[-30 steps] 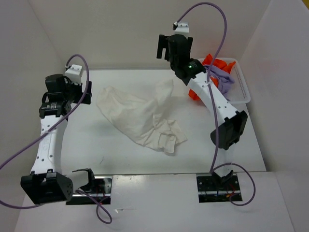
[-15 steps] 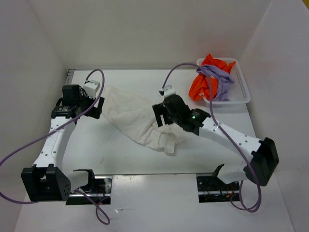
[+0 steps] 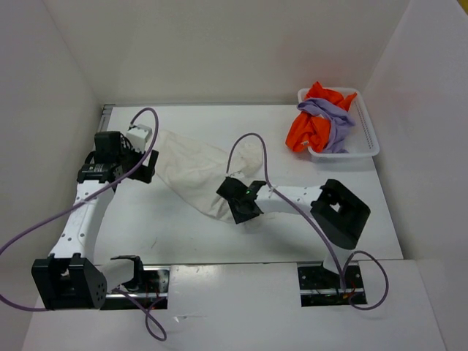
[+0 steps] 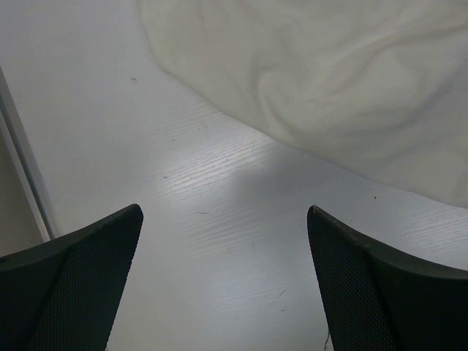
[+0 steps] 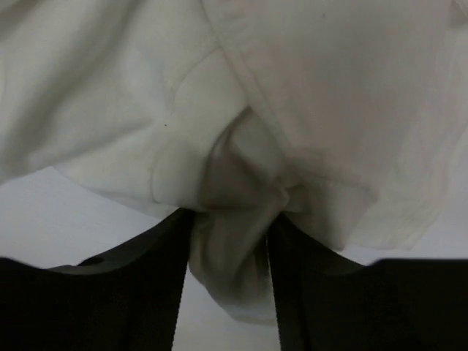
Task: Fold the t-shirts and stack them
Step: Flatten out the tshirt
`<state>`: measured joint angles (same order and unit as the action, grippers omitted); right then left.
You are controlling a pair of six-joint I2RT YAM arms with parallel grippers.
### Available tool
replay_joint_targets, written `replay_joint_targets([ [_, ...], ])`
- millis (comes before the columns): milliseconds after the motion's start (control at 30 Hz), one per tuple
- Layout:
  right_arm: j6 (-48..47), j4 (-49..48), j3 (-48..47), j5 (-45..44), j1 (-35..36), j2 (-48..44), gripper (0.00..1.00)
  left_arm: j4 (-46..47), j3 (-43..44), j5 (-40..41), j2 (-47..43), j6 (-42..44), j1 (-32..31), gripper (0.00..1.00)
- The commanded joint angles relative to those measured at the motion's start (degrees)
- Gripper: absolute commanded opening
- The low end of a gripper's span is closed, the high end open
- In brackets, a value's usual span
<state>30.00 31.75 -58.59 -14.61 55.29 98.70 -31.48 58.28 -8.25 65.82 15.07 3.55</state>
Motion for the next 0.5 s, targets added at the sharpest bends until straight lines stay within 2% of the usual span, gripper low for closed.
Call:
replay_joint_targets([
  [0, 2.87, 0.68, -3.10, -3.23, 1.92, 5.10, 0.45, 0.20, 2.01, -1.24, -1.57, 0.84, -0.04, 1.00],
  [33, 1.83, 0.68, -3.81, -2.01, 1.93, 5.10, 0.32, -0.33, 2.01, -0.63, -2.10, 0.84, -0.04, 1.00],
  [100, -1.15, 0.68, -7.05, 1.67, 1.93, 3.27, 0.00, -0.33, 2.01, -0.02, -2.71, 1.36, -0.04, 1.00],
  [200, -5.38, -1.41, -13.03, 7.47, 2.46, -5.33, 0.00, -0.33, 2.01, 0.52, -2.72, 1.37, -0.04, 1.00],
  [233, -8.09, -2.90, -14.52, 12.63, 2.46, -8.05, 0.00, -0.33, 2.01, 1.21, -2.72, 1.37, -0.04, 1.00],
  [300, -8.90, -8.85, -17.17, 16.27, 1.24, -16.72, 0.00, 0.19, 2.01, 1.83, -2.72, 1.37, -0.04, 1.00],
  [367, -5.58, -11.52, -17.17, 21.18, -3.49, -20.98, 0.00, 0.20, 2.62, 1.83, -2.72, 0.84, -0.04, 1.00],
  [400, -4.26, -11.53, -17.17, 23.47, -7.35, -21.96, 0.00, 0.20, 2.63, 1.83, -2.72, 0.84, -0.04, 1.00],
  [433, -3.38, -8.75, -17.78, 24.97, -14.61, -21.97, 0.00, 0.89, 3.24, 1.83, -2.11, 0.84, -0.04, 1.00],
  [467, -3.89, -6.89, -17.79, 24.98, -17.64, -21.97, 0.00, 1.51, 4.02, 1.83, -1.41, 1.36, -0.04, 1.00],
])
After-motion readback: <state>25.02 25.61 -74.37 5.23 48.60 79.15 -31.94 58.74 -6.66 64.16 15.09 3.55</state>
